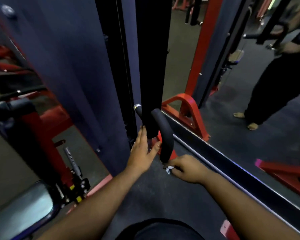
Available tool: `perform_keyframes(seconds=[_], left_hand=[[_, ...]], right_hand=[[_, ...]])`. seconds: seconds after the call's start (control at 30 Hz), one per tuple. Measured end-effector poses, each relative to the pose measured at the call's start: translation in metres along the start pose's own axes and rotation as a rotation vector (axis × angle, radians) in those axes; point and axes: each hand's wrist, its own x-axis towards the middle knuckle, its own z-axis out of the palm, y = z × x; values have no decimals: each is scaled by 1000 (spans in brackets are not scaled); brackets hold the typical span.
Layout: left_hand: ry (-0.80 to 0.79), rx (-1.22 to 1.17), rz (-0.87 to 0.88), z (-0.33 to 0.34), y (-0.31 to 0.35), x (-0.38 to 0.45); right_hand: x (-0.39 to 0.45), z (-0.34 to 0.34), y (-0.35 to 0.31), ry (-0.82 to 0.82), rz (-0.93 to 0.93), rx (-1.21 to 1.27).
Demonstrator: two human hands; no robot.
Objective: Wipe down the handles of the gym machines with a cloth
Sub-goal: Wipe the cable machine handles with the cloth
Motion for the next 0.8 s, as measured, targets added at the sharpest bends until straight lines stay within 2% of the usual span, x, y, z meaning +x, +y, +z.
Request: perform_keyframes(seconds=[0.1, 0.27, 0.5, 0.63, 0.8], left_hand=[[68, -72, -34, 3, 6, -1], [191, -145, -61, 5, 31, -3], [484, -152, -153, 12, 79, -4], [628, 28, -281, 28, 123, 6], [659, 543, -425, 46, 160, 19]], right_hand=[[7, -12, 18, 45, 0, 41], [38, -40, 31, 112, -114, 52], [118, -65, 77, 249, -285, 206], [145, -80, 87, 251, -366, 374], [164, -97, 77, 223, -444, 545]])
